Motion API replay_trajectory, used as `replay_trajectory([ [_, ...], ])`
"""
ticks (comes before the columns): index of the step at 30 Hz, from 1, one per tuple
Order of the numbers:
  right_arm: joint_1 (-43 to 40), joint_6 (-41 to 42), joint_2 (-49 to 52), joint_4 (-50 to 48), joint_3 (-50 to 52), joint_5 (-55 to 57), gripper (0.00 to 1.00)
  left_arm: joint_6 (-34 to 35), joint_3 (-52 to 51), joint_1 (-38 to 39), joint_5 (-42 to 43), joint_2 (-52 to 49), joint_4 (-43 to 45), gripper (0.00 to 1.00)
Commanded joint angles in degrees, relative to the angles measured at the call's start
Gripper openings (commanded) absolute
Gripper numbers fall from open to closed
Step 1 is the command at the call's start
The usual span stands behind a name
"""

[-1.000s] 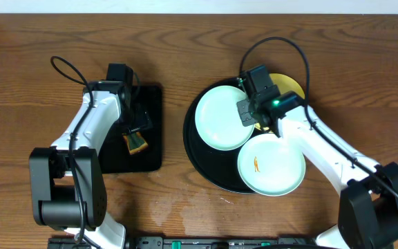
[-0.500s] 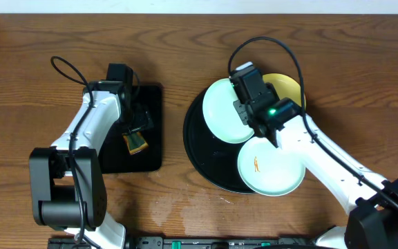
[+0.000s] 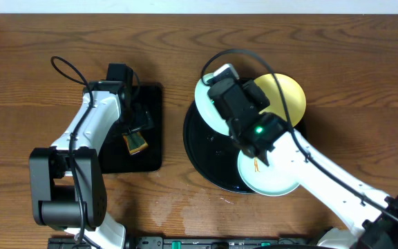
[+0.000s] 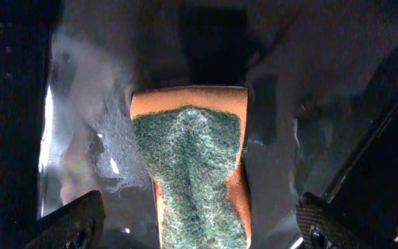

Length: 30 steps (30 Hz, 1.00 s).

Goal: Clean dirty plates on tray and stack at the side
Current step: 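Grip the rim of the pale green plate with the right gripper, then lift the pale green plate and carry it right off the tray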

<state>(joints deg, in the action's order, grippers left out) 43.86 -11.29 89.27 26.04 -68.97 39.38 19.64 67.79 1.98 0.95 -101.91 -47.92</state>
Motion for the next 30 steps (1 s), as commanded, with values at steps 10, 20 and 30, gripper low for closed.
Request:
replay_trajectory([
  [10,9.2,-10.3,-1.6,-1.4,-1.3,18.3,0.01,0.1,0.0,-0.2,-0.3,-0.2,-0.2,0.89],
  [20,9.9,-10.7,-1.6,-1.4,-1.3,19.2,0.01,0.1,0.0,-0.2,-0.3,-0.2,-0.2,0.9],
  [30,9.9,-10.7,-1.6,-1.6,-1.3,19.2,0.01,0.1,0.0,-0.2,-0.3,-0.2,-0.2,0.9],
])
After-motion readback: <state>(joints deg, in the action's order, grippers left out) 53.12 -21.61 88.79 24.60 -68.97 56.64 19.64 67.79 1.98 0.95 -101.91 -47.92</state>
